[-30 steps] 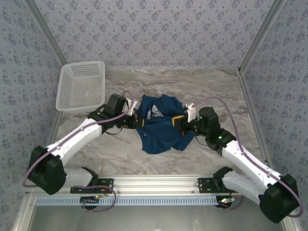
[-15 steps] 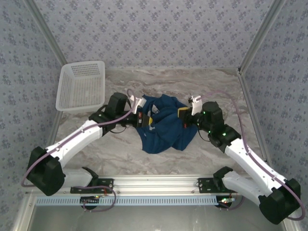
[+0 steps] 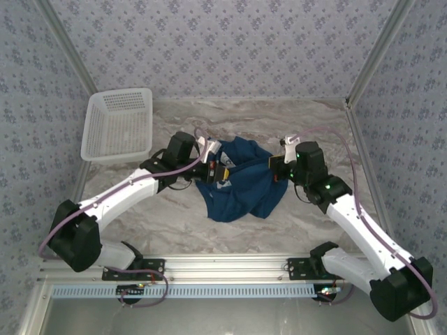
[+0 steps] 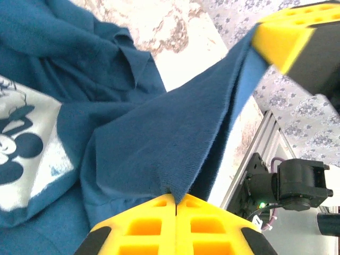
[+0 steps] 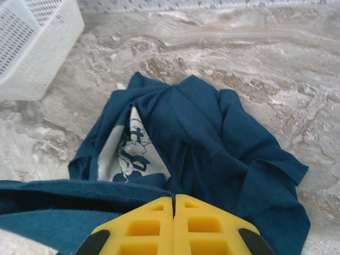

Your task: Fold the inside-out t-shirt

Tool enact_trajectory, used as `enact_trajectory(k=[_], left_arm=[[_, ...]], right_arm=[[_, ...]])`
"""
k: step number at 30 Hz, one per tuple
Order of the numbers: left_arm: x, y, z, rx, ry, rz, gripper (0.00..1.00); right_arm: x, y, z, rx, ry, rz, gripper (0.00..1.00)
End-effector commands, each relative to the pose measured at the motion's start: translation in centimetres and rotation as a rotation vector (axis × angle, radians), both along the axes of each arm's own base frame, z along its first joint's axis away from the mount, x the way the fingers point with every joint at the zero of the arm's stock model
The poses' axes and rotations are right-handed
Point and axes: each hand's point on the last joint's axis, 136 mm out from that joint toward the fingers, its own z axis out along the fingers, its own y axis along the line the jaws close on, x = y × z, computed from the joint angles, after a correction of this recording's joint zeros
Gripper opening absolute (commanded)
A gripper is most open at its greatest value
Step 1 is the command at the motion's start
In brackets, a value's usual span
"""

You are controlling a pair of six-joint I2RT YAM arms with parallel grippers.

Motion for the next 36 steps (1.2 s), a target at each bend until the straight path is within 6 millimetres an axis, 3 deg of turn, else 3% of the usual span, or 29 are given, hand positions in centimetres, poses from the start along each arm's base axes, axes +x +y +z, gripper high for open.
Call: enact_trajectory(k=[1, 7, 14, 18, 24, 29, 36], left_arm=[[1.1, -0.8, 0.8, -0.03, -0.046, 0.018, 0.03], [5.2, -2.3, -2.3, 0.073, 0.021, 0.095, 0.11], [10.4, -3.0, -4.9, 0.065, 0.032, 0.121, 0.43], [10.0, -3.8, -5.9, 0.035, 0.0, 0.026, 0.53], [8.9, -6.0, -8.7, 0.1, -0.032, -0.148, 0.59], [10.1, -6.6, -11.7, 0.234, 0.007, -0.157, 0.57], [11.9, -5.7, -14.4, 0.362, 0.028, -0.088, 0.57]], right_arm=[[0.9, -0.8, -1.4, -0.053, 0.059, -0.038, 0.0], [3.0, -1.9, -4.8, -0.07, 0.161, -0.093, 0.0], [5.7, -2.6, -8.9, -0.065, 0.248, -0.112, 0.0], [6.8, -3.0, -10.3, -0.059, 0.285, -0.119, 0.0], [7.5, -3.7, -11.3, -0.061, 0.309, -0.128, 0.0], [7.3, -3.8, -11.6, -0.066, 0.317, -0.125, 0.0], [7.3, -3.8, -11.3, -0.061, 0.307, -0.115, 0.0]])
